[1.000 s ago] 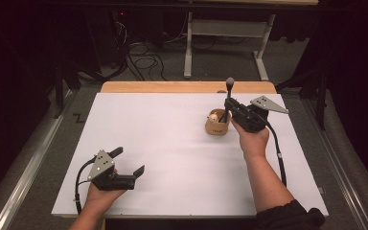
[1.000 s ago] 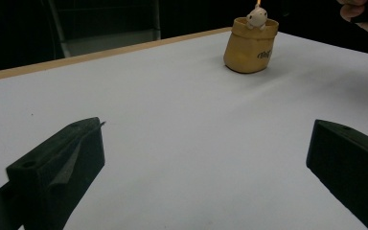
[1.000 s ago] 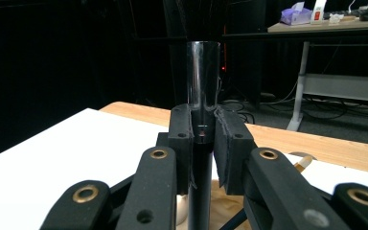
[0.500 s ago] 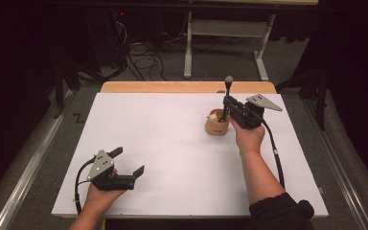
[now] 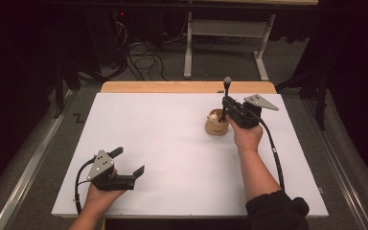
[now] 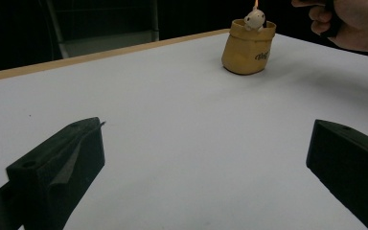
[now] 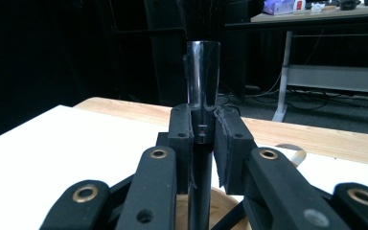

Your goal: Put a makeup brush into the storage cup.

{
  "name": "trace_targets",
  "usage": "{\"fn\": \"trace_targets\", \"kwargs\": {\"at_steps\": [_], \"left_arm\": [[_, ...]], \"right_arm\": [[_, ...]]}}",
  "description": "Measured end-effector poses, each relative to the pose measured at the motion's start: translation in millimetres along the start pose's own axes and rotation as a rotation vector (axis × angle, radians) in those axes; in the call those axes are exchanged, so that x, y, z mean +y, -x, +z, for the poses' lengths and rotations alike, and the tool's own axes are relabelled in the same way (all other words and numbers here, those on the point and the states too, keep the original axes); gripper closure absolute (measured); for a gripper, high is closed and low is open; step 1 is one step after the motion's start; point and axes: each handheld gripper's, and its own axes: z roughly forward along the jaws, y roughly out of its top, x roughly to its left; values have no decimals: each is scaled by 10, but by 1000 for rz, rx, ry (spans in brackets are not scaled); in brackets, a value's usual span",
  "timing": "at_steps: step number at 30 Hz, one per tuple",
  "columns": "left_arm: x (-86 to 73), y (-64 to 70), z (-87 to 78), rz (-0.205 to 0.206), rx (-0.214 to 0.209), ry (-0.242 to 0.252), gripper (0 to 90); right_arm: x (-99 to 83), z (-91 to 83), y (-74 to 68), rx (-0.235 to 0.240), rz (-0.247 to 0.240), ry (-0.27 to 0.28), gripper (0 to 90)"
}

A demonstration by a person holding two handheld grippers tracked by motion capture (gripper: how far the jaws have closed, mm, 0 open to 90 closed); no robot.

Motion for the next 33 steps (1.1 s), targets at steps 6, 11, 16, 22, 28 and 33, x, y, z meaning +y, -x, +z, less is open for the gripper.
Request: {"fn": "trace_targets", "kwargs": {"at_steps": [6,11,16,22,28,33], "left_arm": [[-1,0,-4,-3,2,2,3],[-4,-4,-2,-1,1,-2,3],[-3,0,1,1,0,-3,3],[-2,1,1,2,0,-4,2],[-6,0,8,-1,-1,-5,3],[-5,2,7,1,0,-4,3]], "right_arm": [[-71,42,-5,-7,-13,-25,795],[-148,47,21,-8,-5,-34,794],[-189,41,16,-6,-3,-38,794],[-259,35,-5,-19,4,-46,793],[-276,15,21,-15,5,-43,789],[-243,-11,35,-15,20,-34,786]]}}
